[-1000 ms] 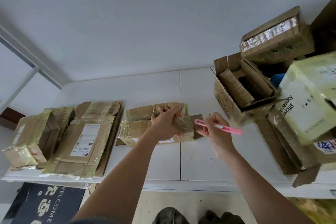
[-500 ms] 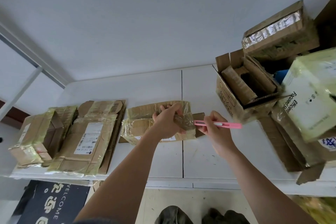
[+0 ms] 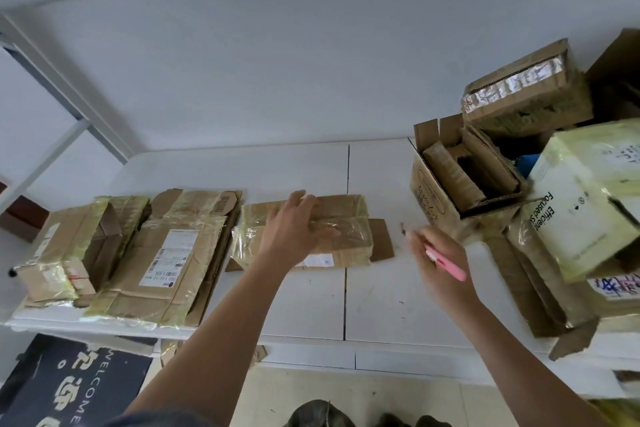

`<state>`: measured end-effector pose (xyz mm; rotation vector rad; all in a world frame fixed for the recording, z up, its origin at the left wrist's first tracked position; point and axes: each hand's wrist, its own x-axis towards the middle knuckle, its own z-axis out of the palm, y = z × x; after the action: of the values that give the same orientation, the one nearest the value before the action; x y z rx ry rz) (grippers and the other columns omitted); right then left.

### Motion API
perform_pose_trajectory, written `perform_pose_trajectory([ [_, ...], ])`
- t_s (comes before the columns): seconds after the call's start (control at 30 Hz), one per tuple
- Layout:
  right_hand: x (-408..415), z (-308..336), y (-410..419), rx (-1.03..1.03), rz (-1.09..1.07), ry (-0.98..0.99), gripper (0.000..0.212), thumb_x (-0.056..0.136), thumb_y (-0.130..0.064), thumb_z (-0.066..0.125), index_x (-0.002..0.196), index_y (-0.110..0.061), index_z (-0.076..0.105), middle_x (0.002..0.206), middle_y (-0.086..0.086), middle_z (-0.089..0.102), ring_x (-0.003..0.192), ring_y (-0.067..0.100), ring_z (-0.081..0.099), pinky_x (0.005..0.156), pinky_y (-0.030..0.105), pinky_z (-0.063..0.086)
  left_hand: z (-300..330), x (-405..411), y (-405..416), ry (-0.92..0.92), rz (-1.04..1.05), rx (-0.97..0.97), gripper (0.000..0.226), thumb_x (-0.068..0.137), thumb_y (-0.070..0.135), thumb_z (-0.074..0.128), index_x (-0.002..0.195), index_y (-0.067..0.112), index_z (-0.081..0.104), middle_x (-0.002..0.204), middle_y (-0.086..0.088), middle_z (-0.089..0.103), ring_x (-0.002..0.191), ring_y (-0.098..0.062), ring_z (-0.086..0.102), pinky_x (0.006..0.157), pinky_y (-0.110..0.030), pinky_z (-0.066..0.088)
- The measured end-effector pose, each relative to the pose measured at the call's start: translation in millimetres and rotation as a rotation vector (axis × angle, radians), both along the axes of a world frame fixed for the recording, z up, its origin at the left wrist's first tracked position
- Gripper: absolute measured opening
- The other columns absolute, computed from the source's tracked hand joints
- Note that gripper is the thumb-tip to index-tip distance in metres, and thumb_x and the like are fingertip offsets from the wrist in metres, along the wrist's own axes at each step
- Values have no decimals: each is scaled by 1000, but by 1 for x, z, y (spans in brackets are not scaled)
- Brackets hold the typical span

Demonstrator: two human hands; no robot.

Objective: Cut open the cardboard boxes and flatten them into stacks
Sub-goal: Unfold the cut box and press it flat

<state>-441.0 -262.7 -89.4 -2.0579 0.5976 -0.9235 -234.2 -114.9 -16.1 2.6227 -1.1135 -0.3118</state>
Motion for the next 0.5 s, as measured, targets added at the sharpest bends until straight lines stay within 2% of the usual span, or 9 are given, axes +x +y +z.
perform_pose_trajectory([
  [0.03,-2,-5,-3,-183,-13,147,14,92,-12,64,81,-12,57,68,-7,52,61,12,50,49,27,43,0,1,2,-72,28,112,78,76,75,58,136,27,44,149,-2,34,131,-25,43,113,-48,29],
  [0.1,-2,-11,-4,-399,40,542,20,84,-6,71,88,-17,56,78,-10,47,70,9,50,50,25,47,-1,-1,5,-105,101,247,89,72,86,46,138,27,39,144,-8,36,132,-29,39,108,-50,34],
  [0.17,-2,-5,-1,-421,125,933,30,88,-16,68,115,-19,53,102,-5,52,95,10,54,68,24,54,1,-5,3,-89,141,282,94,69,89,43,137,24,39,133,-9,45,123,-30,47,96,-46,46],
  [0.23,-2,8,2,-356,166,1135,57,88,-27,68,138,-21,41,129,1,48,120,15,48,88,27,53,7,-9,0,-93,165,305,93,69,89,46,132,22,41,126,-8,47,114,-30,55,80,-41,51],
  [0.3,2,17,6,-316,140,1146,83,81,-29,75,149,-24,28,138,3,45,127,19,44,96,30,50,13,-13,-2,-110,179,332,90,71,87,47,130,20,42,126,-8,46,107,-29,59,64,-35,46],
  [0.33,7,20,10,-291,110,1090,81,83,-25,73,149,-23,28,133,2,49,123,19,48,94,30,50,14,-15,-2,-116,173,337,88,73,85,48,130,19,43,128,-8,45,105,-29,60,61,-33,43],
  [0.37,12,23,16,-233,74,977,69,88,-21,66,148,-21,32,121,1,55,113,19,54,89,29,51,15,-15,-1,-116,161,332,83,77,81,49,131,18,43,129,-8,45,106,-30,60,61,-34,42],
  [0.43,27,28,27,89,71,706,43,99,-19,50,142,-15,41,94,-1,62,92,21,63,84,32,53,16,-12,0,-89,155,281,59,91,61,53,130,17,45,128,-9,46,109,-32,58,66,-35,46],
  [0.5,41,36,39,486,143,535,41,102,-24,47,141,-15,38,90,7,67,84,22,68,81,36,58,21,-4,5,-63,191,206,38,99,37,52,131,17,48,126,-10,50,111,-32,56,70,-35,46],
])
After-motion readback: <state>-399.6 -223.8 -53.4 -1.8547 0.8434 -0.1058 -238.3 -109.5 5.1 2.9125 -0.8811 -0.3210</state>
